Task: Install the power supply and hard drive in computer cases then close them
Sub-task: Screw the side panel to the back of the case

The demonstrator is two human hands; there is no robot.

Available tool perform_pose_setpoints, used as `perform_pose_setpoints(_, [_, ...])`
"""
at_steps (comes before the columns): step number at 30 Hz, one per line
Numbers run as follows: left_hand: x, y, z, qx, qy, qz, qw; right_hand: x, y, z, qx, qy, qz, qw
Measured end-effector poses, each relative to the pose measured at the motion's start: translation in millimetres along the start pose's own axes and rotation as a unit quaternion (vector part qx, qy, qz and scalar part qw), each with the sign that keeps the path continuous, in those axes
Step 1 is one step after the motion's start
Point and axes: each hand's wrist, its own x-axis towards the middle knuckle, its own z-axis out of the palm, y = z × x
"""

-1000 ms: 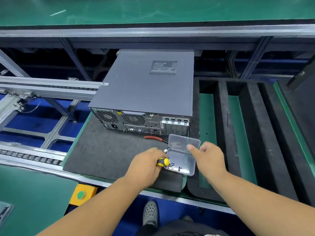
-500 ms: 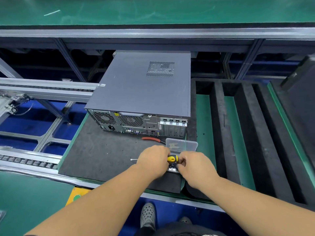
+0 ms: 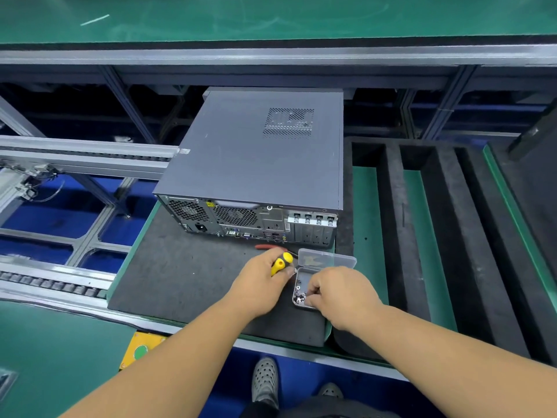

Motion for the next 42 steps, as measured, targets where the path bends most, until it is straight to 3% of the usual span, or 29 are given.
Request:
perform_pose_setpoints(6, [-9, 11, -12, -0.221, 0.049, -0.084, 0.97, 7, -5, -3, -0.085, -0.028, -0.082, 0.993])
perform_pose_setpoints(9, [-11, 18, -14, -0.422, 0.035, -0.155, 0.892, 5, -1, -3, -0.067, -0.017, -0.09, 0.993])
perform_pose_setpoints(11, [-13, 19, -13, -0.482, 0.016, -0.198, 0.854, 3, 5, -2, -0.036, -0.015, -0.087, 0.995])
perform_pose_setpoints(13, [-14, 16, -9, -0.432, 0.001, -0.212, 0.876, 2, 10, -2, -0.023, -0.026, -0.094, 0.995])
perform_pose_setpoints(16, [-16, 13, 0, -0.239, -0.016, -0.178, 0.954, 2, 13, 0, -0.036, -0.049, -0.12, 0.991])
perform_pose_setpoints(19, [-11, 13, 12, -0.101, -0.014, -0.137, 0.985, 4, 13, 1, -0.055, -0.04, -0.12, 0.991])
perform_pose_setpoints(24, [-1, 15, 25, -0.042, -0.008, -0.13, 0.991, 4, 14, 5, -0.049, -0.027, -0.103, 0.993])
perform_pose_setpoints(30, [-2, 7, 15, -0.039, 0.033, -0.146, 0.988, 6, 16, 5, 0.043, -0.026, -0.05, 0.997])
perform_pose_setpoints(37, [-9, 19, 18, 0.18, -0.013, -0.052, 0.982, 6, 18, 7, 0.013, -0.016, -0.057, 0.998])
perform_pose_setpoints(42, [-9, 24, 28, 0.236, 0.005, -0.034, 0.971, 5, 10, 6, -0.019, -0.005, -0.075, 0.997])
